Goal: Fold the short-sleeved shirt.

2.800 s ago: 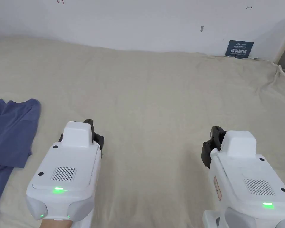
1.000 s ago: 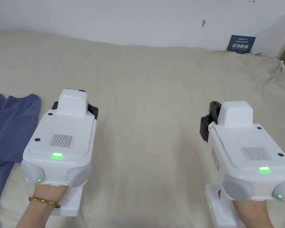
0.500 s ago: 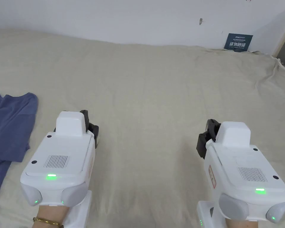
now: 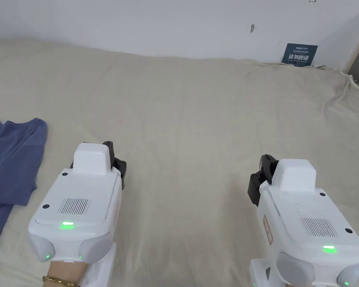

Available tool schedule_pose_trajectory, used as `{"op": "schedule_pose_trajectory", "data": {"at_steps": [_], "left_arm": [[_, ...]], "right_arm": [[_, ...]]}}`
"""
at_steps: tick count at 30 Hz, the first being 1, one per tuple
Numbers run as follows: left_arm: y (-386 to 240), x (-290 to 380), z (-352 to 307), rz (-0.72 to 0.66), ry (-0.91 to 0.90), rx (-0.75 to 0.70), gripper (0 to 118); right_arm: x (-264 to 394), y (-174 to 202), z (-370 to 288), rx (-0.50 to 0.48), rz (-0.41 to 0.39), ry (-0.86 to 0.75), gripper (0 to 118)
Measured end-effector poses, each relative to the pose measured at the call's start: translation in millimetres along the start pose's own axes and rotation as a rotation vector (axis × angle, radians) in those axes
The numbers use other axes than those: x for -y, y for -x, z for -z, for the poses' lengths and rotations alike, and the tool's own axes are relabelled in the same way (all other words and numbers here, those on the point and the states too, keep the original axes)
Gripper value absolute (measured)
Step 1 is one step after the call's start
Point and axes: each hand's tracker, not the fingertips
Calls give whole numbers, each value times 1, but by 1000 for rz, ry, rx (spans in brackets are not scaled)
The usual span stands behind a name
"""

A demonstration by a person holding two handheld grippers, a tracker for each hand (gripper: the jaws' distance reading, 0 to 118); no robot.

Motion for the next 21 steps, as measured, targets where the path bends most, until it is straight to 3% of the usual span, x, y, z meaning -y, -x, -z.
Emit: {"op": "schedule_pose_trajectory", "data": {"at_steps": [21], "left_arm": [[-2,-1,-2,8,-9,13,0]], "right_arm": [[0,-1,-2,-11,3,2,0]]}}
